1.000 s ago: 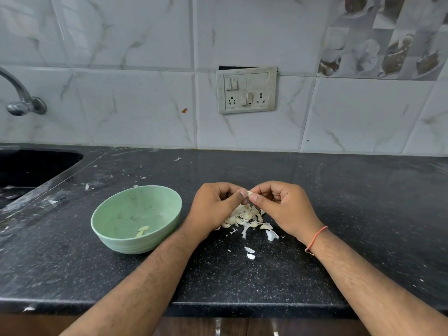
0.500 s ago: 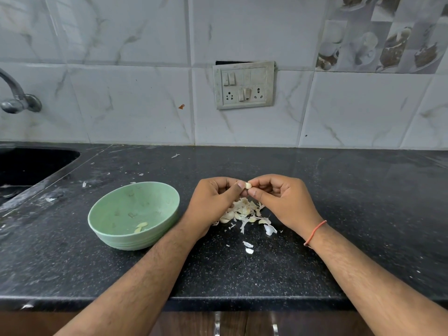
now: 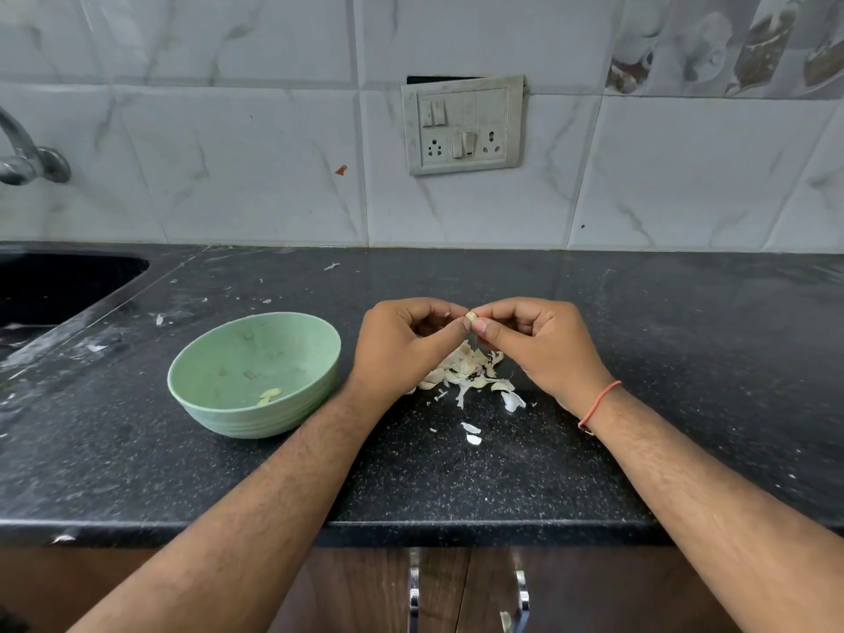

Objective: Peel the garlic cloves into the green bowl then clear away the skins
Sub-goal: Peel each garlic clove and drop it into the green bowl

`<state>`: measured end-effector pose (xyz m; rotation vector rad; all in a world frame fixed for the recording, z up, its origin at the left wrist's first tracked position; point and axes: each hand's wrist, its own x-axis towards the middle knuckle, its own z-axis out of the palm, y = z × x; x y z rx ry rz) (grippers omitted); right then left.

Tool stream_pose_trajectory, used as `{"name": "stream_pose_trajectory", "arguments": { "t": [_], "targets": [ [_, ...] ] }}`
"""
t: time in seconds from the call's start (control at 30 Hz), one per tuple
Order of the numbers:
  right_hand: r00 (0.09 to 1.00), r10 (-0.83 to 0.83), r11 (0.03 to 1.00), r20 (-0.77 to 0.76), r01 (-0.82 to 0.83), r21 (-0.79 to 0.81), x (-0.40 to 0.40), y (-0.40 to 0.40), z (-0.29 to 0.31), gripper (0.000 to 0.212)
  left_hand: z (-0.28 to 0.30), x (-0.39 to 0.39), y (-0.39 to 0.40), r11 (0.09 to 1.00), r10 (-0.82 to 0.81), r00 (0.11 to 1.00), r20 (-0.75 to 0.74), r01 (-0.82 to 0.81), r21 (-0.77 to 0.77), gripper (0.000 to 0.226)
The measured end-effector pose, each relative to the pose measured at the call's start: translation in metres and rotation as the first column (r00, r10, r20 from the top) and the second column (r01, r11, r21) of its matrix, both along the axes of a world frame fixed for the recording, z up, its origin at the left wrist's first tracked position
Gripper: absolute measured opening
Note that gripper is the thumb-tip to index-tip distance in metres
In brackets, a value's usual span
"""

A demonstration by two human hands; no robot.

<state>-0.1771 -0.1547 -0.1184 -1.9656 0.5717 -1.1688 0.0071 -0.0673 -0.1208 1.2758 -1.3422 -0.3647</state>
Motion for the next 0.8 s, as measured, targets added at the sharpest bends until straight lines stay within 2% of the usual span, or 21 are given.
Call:
{"name": "stream_pose_trajectory", "arguments": {
  "t": [0.47,0.8],
  "targets": [
    [0.999,0.051,0.998,-0.005,-0.051,0.032,-0.0003,-0.0002,-0.0010,0.014,0.0012,0.0007,0.0012,0.999,0.033,0.998,-0.057,-0.030,0.043,0.007],
    [0.998,0.033,0.999,-0.044,-0.032,0.030,0.0005,-0.0006,-0.0033,0.008,0.0021,-0.0020,0.0029,0.997,0.036,0.999,0.016,-0.037,0.062,0.007]
  ]
}}
